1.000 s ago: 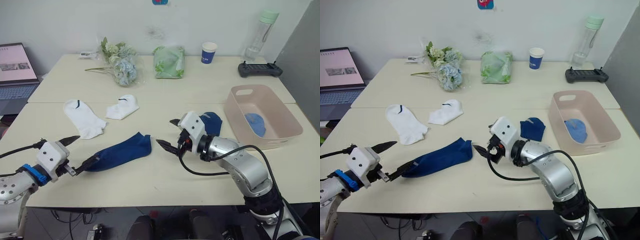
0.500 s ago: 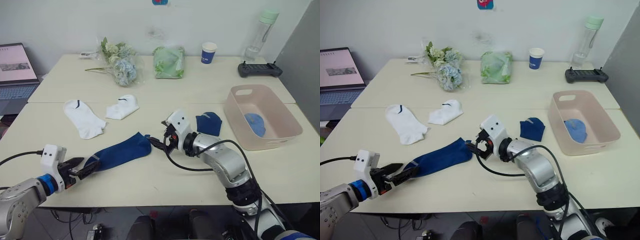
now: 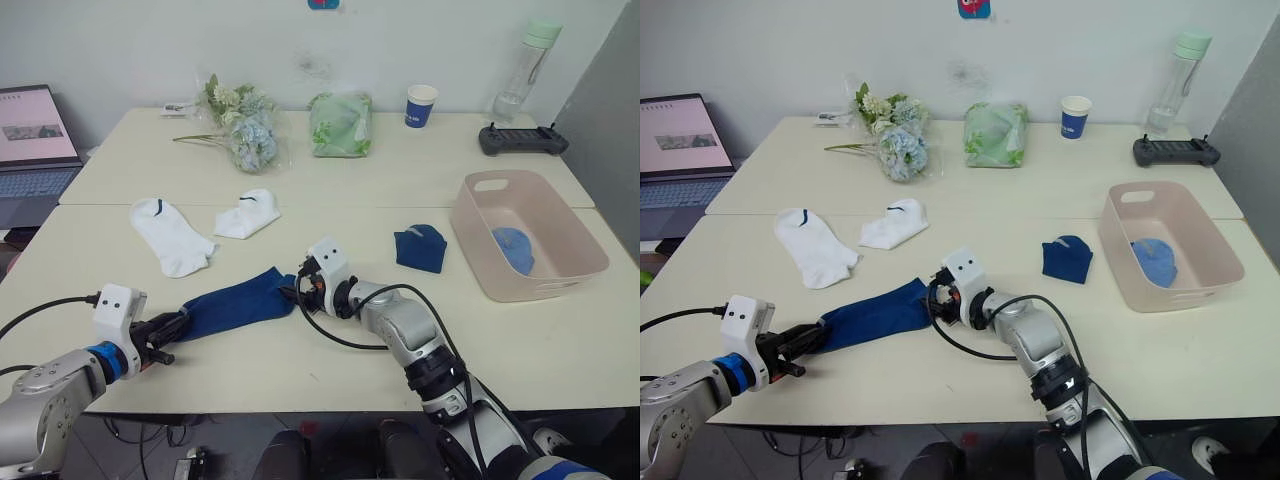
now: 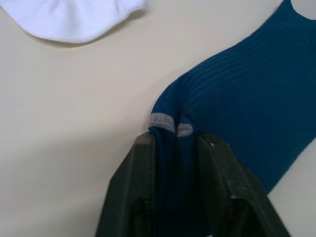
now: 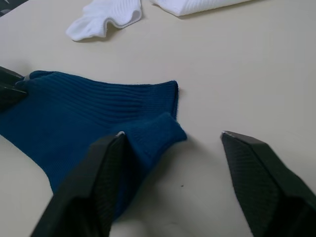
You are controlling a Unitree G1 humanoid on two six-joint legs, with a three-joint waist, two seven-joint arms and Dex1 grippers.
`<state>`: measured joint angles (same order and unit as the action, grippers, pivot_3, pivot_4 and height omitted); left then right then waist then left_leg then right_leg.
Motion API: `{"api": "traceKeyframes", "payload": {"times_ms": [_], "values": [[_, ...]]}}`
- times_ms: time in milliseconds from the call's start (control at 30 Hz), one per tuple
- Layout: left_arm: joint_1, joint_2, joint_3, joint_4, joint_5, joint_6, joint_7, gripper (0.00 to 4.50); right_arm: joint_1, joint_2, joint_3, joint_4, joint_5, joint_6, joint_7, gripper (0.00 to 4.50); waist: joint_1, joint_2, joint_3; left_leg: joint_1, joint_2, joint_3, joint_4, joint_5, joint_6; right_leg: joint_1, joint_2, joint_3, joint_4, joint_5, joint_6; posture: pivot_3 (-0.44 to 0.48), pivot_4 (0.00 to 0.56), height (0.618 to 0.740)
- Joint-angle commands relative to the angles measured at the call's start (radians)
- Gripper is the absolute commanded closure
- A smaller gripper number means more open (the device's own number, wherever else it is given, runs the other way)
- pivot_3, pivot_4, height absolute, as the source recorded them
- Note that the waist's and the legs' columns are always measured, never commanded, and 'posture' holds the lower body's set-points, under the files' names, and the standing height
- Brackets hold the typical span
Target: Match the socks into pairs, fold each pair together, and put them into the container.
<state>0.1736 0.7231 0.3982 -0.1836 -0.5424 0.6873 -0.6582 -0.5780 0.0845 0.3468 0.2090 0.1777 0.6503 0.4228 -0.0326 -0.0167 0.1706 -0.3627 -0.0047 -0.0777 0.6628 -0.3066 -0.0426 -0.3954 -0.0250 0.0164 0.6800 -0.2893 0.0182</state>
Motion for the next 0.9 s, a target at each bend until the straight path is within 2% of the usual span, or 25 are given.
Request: {"api": "traceKeyframes", "payload": {"times_ms": [33, 67, 200, 267, 500, 700, 900], "values": [[0.024, -0.017, -0.039, -0.022, 0.002, -0.005, -0.028, 4.5, -0.01, 0.016, 0.027, -0.038, -0.003, -0.022, 0.036, 2.63, 0.0, 0.0, 0.0, 0.0, 0.0, 0.0, 0.0, 0.0, 0.0, 0.0, 0.0, 0.0, 0.0, 0.0, 0.0, 0.0, 0.15, 0.74], [0.023, -0.018, -0.041, -0.027, 0.005, -0.013, -0.03, 4.5, -0.006, 0.018, 0.03, -0.044, -0.002, -0.024, 0.038, 3.13, 0.0, 0.0, 0.0, 0.0, 0.0, 0.0, 0.0, 0.0, 0.0, 0.0, 0.0, -0.001, 0.0, 0.0, 0.0, 0.0, 0.15, 0.74], [-0.006, -0.021, -0.053, -0.07, -0.011, -0.02, -0.042, 4.5, 0.028, 0.024, 0.009, -0.095, 0.023, -0.025, 0.038, 4.42, 0.003, 0.0, 0.0, 0.0, 0.0, 0.0, 0.0, 0.0, 0.0, 0.0, 0.0, 0.0, 0.0, 0.0, 0.0, 0.0, 0.15, 0.74], [-0.024, -0.017, -0.065, -0.087, -0.013, -0.023, -0.051, 4.5, 0.045, 0.019, -0.007, -0.131, 0.032, -0.017, 0.034, 4.47, 0.004, 0.0, 0.0, -0.001, 0.0, -0.001, 0.0, 0.0, 0.0, 0.0, -0.001, -0.001, 0.0, 0.0, 0.0, 0.0, 0.15, 0.74], [-0.118, -0.013, -0.144, -0.143, -0.018, -0.017, -0.074, 4.5, 0.171, -0.125, -0.07, -0.43, 0.081, 0.101, 0.046, 4.47, 0.002, -0.001, 0.0, -0.001, 0.0, -0.001, 0.0, 0.0, 0.0, 0.0, -0.001, -0.001, -0.001, 0.0, 0.0, 0.0, 0.15, 0.74], [-0.106, -0.014, -0.261, -0.219, 0.007, -0.025, -0.109, 4.5, 0.375, -0.293, -0.173, -0.729, 0.146, 0.228, 0.032, 4.47, 0.002, -0.001, 0.0, -0.002, 0.0, -0.001, -0.001, 0.0, 0.0, 0.0, -0.001, -0.001, -0.002, -0.001, 0.001, 0.0, 0.15, 0.74], [-0.061, -0.017, -0.331, -0.265, 0.031, -0.045, -0.116, 4.5, 0.569, -0.374, -0.215, -0.901, 0.179, 0.272, 0.005, 4.47, 0.0, 0.0, 0.0, -0.001, 0.001, 0.0, -0.001, 0.0, 0.0, 0.0, 0.001, 0.0, -0.001, -0.001, 0.001, 0.0, 0.15, 0.74]]}}
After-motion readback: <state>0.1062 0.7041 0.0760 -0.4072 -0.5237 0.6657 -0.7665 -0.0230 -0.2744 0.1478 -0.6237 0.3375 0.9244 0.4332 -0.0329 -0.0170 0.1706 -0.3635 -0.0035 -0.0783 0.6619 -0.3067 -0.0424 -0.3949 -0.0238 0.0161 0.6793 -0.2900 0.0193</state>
